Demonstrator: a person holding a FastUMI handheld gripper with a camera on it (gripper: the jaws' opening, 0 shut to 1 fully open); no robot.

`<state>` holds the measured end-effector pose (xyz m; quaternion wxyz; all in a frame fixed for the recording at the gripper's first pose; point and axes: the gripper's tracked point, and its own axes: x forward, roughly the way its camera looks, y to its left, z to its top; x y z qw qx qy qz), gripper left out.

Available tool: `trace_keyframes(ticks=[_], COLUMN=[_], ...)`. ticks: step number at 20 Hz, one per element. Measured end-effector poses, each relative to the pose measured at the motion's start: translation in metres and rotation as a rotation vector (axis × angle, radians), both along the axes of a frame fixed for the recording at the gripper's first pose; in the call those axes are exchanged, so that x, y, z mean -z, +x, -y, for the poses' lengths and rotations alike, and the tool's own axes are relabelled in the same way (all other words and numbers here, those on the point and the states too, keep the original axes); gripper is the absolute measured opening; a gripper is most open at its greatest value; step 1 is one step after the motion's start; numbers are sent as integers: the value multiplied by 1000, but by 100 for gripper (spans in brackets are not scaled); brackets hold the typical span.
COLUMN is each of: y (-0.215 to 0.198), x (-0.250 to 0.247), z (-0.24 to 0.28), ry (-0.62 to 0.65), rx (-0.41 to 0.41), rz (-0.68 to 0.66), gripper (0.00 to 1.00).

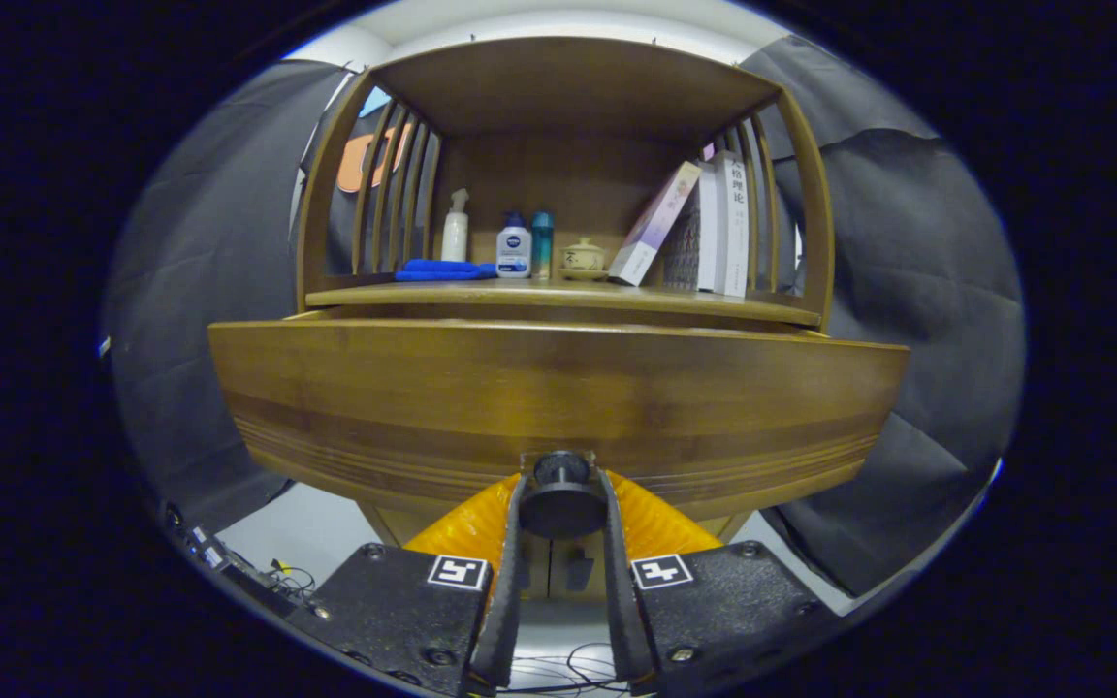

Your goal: Pull open the drawer, take out the items inside it, and place them on the countertop above the cabinet.

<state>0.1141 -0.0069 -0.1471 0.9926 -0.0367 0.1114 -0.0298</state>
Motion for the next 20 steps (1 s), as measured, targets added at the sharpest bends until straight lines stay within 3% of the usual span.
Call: trace_keyframes(ticks=[8,20], y=[-47,-84], x=[11,10], z=[2,-4], ry=[32,51], rx=[-9,-25], rz=[-25,-15], gripper=[41,41])
